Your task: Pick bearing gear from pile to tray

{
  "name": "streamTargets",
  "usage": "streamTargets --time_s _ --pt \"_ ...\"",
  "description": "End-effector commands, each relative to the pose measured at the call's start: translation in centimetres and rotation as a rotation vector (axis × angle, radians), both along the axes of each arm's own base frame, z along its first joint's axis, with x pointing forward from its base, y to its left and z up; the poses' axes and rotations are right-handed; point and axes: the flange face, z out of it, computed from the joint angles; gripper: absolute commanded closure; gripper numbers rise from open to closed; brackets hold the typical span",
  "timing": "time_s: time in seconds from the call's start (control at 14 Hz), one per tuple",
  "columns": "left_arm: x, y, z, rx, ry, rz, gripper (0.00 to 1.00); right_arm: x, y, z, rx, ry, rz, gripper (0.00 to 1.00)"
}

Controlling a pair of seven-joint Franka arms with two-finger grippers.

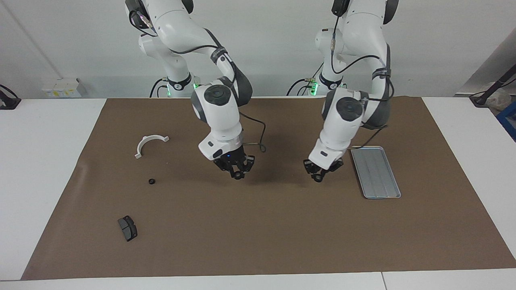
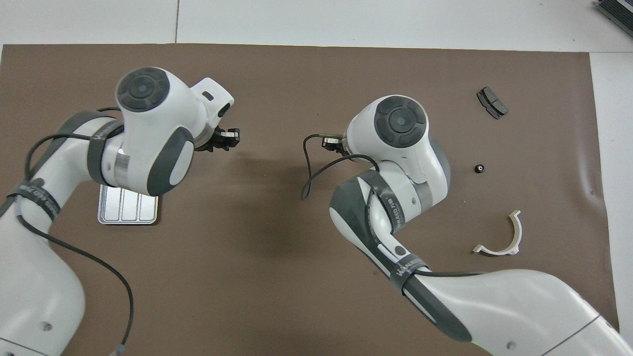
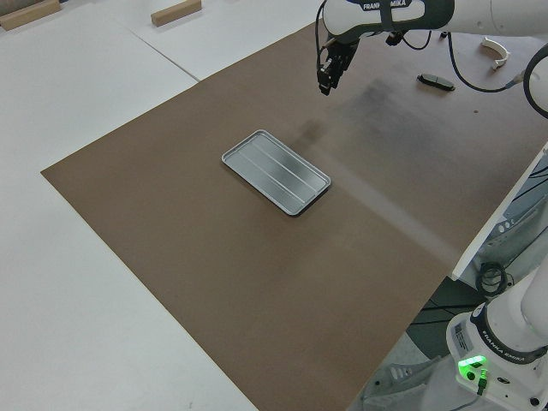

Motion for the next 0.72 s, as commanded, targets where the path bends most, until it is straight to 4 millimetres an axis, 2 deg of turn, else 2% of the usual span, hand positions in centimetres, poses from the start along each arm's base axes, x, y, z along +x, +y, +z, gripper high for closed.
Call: streamTargets --time_s 0.0,0.14,0.21,0.36,0.5,0.64 --pt "0.5 8.2 0.9 0.007 0.053 -0.077 0.8 -0.5 4.8 -3.3 -0.037 -0.019 -0.061 1.0" --pt "0.1 15.0 -0.2 0.007 0.079 -0.141 0.79 -2.0 9.0 -5.1 -0.025 -0.021 -0.094 1.0" --pt "-0.3 17.8 -1.0 0.004 0.092 -0.178 0.78 -2.2 10.2 -5.5 -0.015 -0.023 -0.097 1.0" --pt "-1.4 21.2 -3.5 -0.005 0.118 -0.229 0.72 -2.1 10.8 -5.4 0.01 -0.048 -0.092 1.0" --pt "-2.5 21.5 -5.4 -0.002 0.098 -0.245 0.58 -3.0 12.2 -5.3 0.041 -0.06 -0.077 1.0" --pt "-3.0 21.3 -6.0 -0.003 0.105 -0.247 0.49 -3.6 12.4 -5.7 0.033 -0.051 -0.069 1.0"
